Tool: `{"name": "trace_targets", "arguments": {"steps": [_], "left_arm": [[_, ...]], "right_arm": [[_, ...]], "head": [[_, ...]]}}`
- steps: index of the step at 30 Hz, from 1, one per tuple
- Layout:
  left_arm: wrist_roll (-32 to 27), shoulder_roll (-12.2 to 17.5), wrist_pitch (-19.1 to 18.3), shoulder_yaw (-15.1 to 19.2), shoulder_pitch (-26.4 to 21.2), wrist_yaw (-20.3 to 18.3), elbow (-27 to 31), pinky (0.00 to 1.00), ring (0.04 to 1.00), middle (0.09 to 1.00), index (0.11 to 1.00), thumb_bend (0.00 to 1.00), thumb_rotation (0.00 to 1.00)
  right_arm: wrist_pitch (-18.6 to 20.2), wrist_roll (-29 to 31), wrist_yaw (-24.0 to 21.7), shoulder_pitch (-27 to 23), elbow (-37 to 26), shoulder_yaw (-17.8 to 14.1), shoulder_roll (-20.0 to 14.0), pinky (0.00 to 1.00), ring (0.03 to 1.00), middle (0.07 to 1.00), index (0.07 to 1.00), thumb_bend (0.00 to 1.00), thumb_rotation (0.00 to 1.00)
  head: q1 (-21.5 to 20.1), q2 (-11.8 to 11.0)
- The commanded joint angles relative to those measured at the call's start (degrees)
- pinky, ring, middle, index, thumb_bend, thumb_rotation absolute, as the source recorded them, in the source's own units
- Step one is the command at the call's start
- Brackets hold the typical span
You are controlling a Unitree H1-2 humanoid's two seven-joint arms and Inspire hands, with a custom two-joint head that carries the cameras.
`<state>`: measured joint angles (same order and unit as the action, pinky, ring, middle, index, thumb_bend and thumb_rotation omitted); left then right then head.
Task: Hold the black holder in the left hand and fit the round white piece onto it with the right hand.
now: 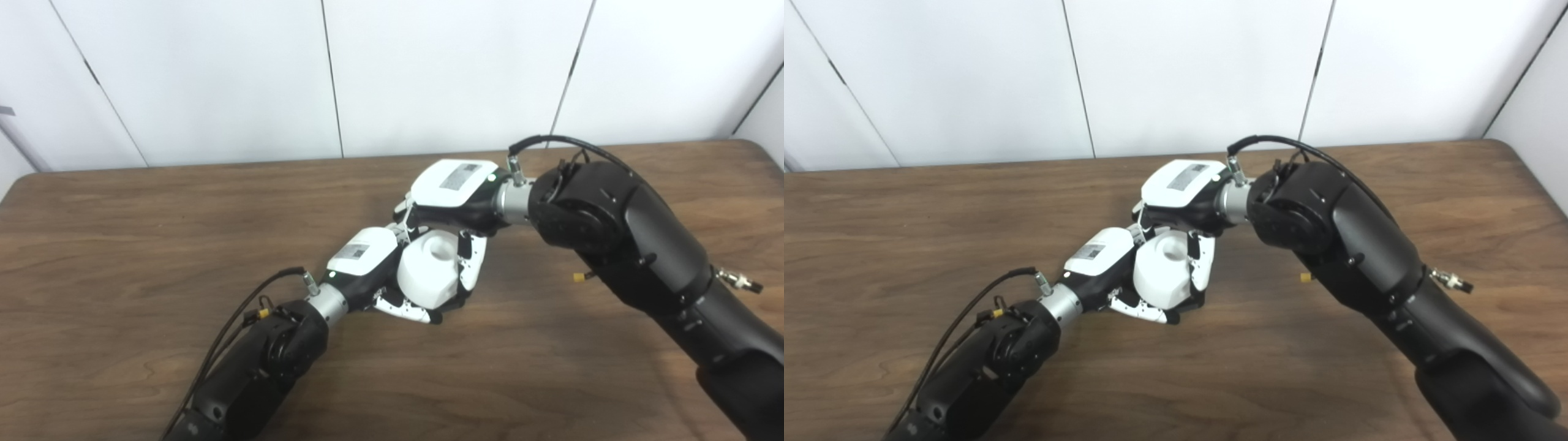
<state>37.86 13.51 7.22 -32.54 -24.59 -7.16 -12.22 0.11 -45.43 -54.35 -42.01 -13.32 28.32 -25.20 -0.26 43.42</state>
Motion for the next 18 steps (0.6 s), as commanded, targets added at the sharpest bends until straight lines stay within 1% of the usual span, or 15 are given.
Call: {"name": "trace_targets", "arguments": {"steps": [1,6,10,15,18], "left_arm": [[1.2,-0.2,0.5,-2.0,1.0,-3.3,-1.5,0.99,1.000,0.930,0.479,0.52,0.07],[0.8,-0.5,0.5,-1.8,1.2,-3.4,-1.8,1.00,1.000,0.926,0.480,0.52,0.07],[1.3,-0.5,0.0,-1.9,1.2,-3.7,-1.4,1.00,1.000,0.929,0.480,0.52,0.07],[1.2,-0.6,0.4,-1.6,1.3,-2.9,-1.8,1.00,0.998,0.922,0.480,0.52,0.07],[1.0,-0.5,0.5,-1.5,1.2,-3.1,-1.9,1.00,0.998,0.926,0.480,0.52,0.07]], "right_arm": [[-0.8,-0.5,1.6,-1.6,-1.0,-1.1,-0.7,0.88,0.930,0.970,0.992,1.00,0.29],[-0.8,-1.3,1.6,-1.6,-1.5,-1.3,-0.6,0.90,0.940,0.972,1.000,0.99,0.29],[-1.3,-0.9,2.5,-1.1,-1.7,-1.8,-0.5,0.88,0.924,0.953,1.000,1.00,0.29],[-0.2,-0.1,2.5,-0.9,-1.9,-2.9,-0.1,0.87,0.921,0.957,1.000,1.00,0.28],[-0.2,0.2,3.1,-0.9,-1.9,-3.5,0.1,0.87,0.922,0.960,1.000,1.00,0.28]], "head": [[-0.1,0.0],[-0.1,0.1],[0.0,0.2],[-0.2,0.3],[-0.2,0.2]]}}
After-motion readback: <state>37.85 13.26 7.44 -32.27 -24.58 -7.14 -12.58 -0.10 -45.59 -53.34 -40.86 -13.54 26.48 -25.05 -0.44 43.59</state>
